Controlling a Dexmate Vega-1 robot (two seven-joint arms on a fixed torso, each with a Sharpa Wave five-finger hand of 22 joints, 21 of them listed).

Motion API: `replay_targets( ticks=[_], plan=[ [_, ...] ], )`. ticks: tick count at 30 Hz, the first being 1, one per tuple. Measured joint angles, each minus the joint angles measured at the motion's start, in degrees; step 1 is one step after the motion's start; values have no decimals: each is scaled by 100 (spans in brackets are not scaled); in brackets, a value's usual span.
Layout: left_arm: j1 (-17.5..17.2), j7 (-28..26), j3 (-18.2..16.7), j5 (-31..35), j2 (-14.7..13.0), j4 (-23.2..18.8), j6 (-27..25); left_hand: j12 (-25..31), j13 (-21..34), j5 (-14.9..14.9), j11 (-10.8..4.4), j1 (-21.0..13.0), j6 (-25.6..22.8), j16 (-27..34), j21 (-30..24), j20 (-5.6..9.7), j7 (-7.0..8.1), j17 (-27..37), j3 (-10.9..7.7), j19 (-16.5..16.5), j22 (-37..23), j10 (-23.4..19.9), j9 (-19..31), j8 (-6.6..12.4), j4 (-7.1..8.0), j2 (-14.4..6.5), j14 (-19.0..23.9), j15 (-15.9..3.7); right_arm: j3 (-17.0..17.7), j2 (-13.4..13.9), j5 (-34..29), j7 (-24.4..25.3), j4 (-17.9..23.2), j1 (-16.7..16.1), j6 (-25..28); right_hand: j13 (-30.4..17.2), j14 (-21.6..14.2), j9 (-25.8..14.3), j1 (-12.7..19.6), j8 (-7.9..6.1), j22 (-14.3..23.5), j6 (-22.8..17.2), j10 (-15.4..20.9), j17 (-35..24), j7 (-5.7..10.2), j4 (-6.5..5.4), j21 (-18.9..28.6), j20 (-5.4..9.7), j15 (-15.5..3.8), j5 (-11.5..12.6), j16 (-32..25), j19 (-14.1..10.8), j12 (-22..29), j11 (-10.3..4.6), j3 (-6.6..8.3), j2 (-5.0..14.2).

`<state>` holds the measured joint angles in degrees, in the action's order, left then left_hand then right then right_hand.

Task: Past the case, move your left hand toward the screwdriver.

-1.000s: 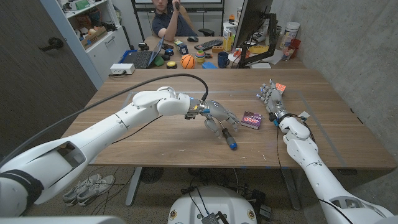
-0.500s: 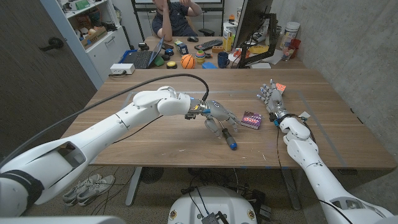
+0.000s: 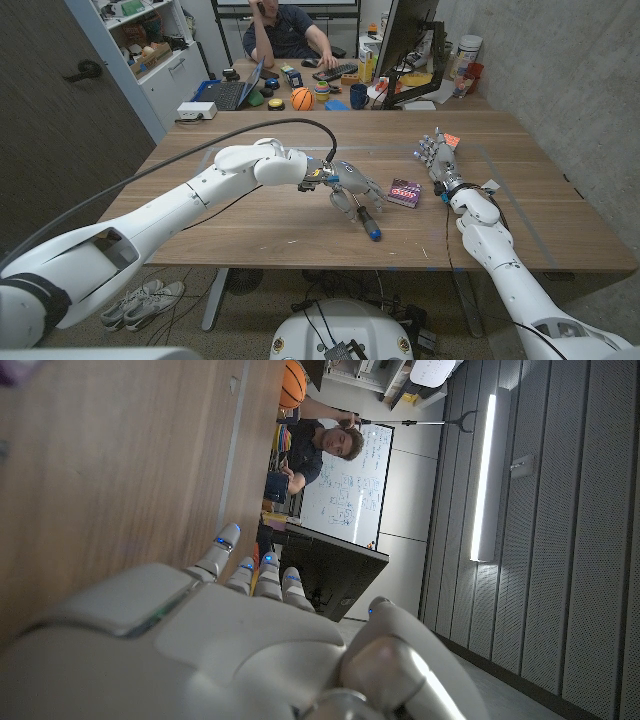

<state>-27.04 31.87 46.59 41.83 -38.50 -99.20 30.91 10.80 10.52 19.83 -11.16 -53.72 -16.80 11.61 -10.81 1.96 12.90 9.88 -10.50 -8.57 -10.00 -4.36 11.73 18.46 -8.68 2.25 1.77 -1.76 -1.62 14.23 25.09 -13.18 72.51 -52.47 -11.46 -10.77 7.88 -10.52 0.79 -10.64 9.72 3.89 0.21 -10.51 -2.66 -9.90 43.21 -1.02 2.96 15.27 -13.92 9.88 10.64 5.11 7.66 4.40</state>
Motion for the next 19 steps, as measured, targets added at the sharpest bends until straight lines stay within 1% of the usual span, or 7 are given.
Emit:
replay_targets(
  ticks=[3,17,19],
  plan=[
    [0,12,3,1,2,-4,-7,0,0,-39,0,-12,-32,0,0,19,-32,0,24,22,0,0,0,0,24,-12,0,0,4,1,5,0,15,-8,5,0,0,0,0,0,0,0,0,0,0,0,0,0,0,0,0,0,0,0,0,0],
    [2,53,17,5,6,-26,-15,0,0,-43,0,-30,-63,0,0,19,0,0,24,22,0,0,1,0,23,-30,0,0,10,5,10,4,33,-33,15,0,-21,0,0,0,0,0,0,0,0,17,-21,0,-21,0,0,0,0,0,-15,0],
    [3,59,17,5,2,-29,-19,0,0,-63,0,-30,-63,0,0,19,0,1,47,22,0,0,1,0,46,-30,0,0,10,5,10,5,34,-33,16,0,-21,0,0,0,0,0,0,0,0,17,-21,0,-21,0,0,0,0,0,-15,0]
  ],
)
